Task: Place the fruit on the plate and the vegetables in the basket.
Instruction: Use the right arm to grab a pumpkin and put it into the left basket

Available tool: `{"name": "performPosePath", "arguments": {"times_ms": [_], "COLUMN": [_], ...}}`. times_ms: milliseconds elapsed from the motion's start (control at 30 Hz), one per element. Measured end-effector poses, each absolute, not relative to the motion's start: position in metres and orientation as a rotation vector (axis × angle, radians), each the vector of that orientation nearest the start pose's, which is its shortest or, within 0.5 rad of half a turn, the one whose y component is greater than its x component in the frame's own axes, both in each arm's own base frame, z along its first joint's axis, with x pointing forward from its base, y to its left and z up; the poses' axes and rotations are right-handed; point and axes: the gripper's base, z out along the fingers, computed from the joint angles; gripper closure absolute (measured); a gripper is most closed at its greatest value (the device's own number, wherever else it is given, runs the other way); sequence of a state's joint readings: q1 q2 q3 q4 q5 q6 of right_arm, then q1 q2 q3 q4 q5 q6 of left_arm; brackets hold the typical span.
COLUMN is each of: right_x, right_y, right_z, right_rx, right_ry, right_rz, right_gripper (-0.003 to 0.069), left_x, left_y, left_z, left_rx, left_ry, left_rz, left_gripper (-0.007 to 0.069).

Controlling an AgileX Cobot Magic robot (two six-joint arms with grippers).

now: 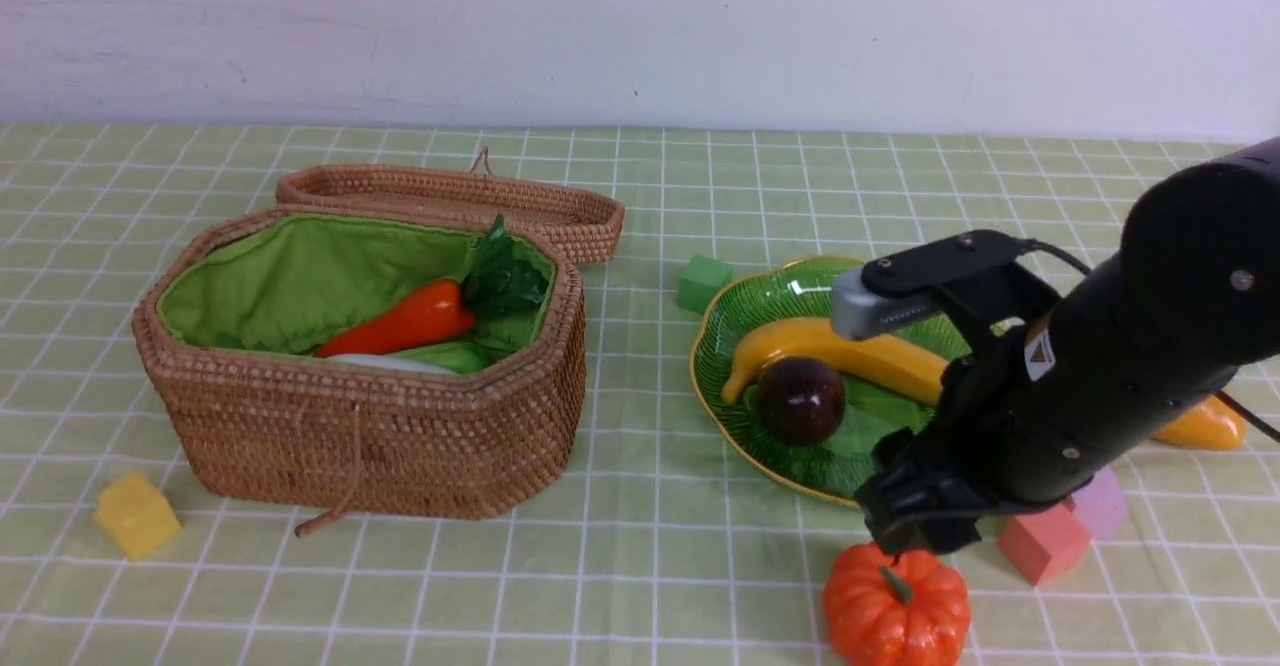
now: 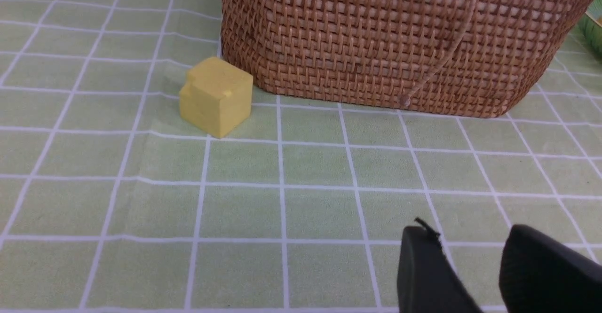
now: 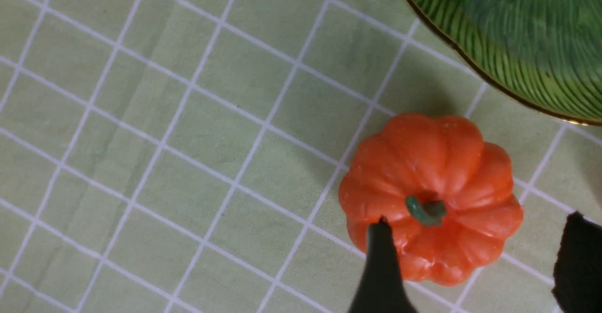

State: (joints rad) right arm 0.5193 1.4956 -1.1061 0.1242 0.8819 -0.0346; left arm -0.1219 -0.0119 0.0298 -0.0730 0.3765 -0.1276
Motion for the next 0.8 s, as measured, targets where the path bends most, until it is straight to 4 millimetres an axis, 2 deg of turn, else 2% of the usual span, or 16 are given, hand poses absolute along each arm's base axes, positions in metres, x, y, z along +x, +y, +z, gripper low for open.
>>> {"name": "performPosePath", "arguments": {"times_ms": [133, 567, 733, 800], "right_x": [0.258, 0.271, 0.271, 0.271], "right_y": [0.158, 0.165, 0.166, 0.165], "right_z": [0.256, 0.216, 0.212, 0.212], "right_rx": [-0.726, -0.752, -0.751, -0.757], "right_ry": [2.724, 2.806, 2.824, 2.829], "right_rz": [0.263, 0.232, 0.234, 0.228], "right_gripper": [0.0248, 0.0272, 0.0393, 0.0487], "left_x": [0.052, 0.052, 0.052, 0.052], "left_y": [-0.009, -0.009, -0.009, -0.009], "left_z": [0.170, 0.170, 0.170, 0.170], "left_rx": [-0.051, -0.051, -0.051, -0.051], "left_ry": [1.884, 1.884, 1.884, 1.884], "left_rz": [-0.243, -0.243, -0.243, -0.243], "left_gripper": [0.0386, 0.0386, 0.0386, 0.0386]}}
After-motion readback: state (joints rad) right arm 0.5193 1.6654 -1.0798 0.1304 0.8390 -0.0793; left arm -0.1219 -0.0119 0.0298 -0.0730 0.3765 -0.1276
